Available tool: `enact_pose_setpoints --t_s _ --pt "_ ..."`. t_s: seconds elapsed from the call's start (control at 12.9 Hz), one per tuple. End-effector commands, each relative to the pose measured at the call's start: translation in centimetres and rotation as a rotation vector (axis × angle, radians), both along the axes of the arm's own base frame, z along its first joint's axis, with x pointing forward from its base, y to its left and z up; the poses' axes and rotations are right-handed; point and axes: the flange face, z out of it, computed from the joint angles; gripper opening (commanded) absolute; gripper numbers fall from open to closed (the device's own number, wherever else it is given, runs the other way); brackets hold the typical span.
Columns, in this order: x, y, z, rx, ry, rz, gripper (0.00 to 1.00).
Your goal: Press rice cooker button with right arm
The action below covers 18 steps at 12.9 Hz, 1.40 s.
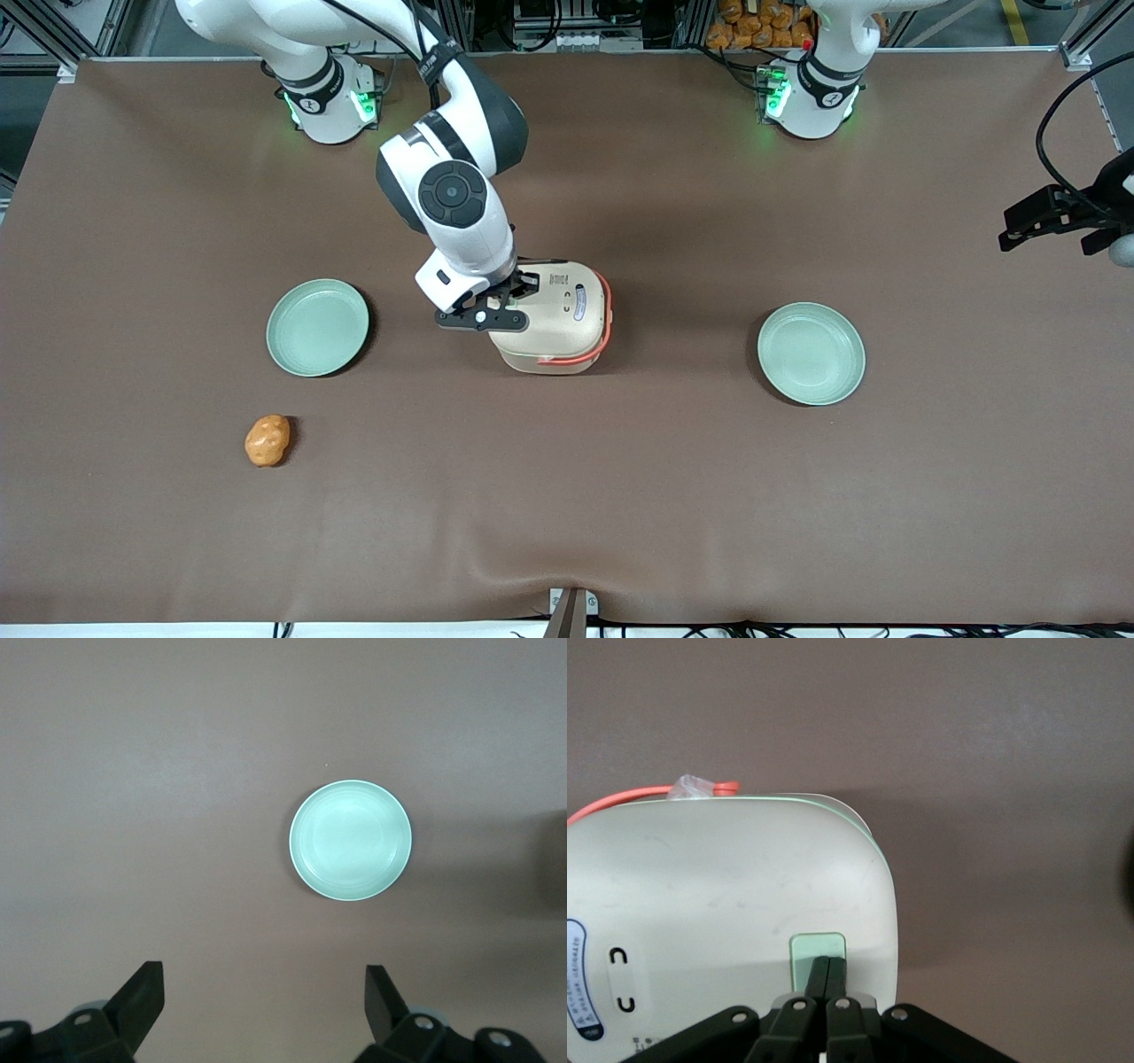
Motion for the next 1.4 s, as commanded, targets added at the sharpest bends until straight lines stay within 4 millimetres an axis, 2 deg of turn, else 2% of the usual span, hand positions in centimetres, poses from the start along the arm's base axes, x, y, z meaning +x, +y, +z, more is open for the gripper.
enact_pose_setpoints --t_s 0.0,0.47,0.62,0.78,0.85,1.01,1.17,1.24,1.32 --pt "-0.1 0.4 -0.8 -0.012 -0.014 -0.024 0.00" --pt "0.2 0.4 -3.0 -0.022 -0.004 -0.026 0.00" --pt "0.3 0.2 -1.0 -0.013 -0.006 -0.033 0.00" --pt "0.4 0.0 3.1 0.005 -0.011 -0.029 0.02" --pt "0.5 -0.4 5.6 0.015 -0.012 -0.028 0.20" --pt "1.4 -2.4 10.2 0.011 0.005 -0.045 0.31" --pt "2.5 -5.4 14.4 -0.009 0.049 -0.072 0.41" --pt "2.8 -7.6 16.7 0.001 0.070 -0.048 0.60" --pt "2.8 -9.8 18.8 0.022 0.077 0.002 0.99"
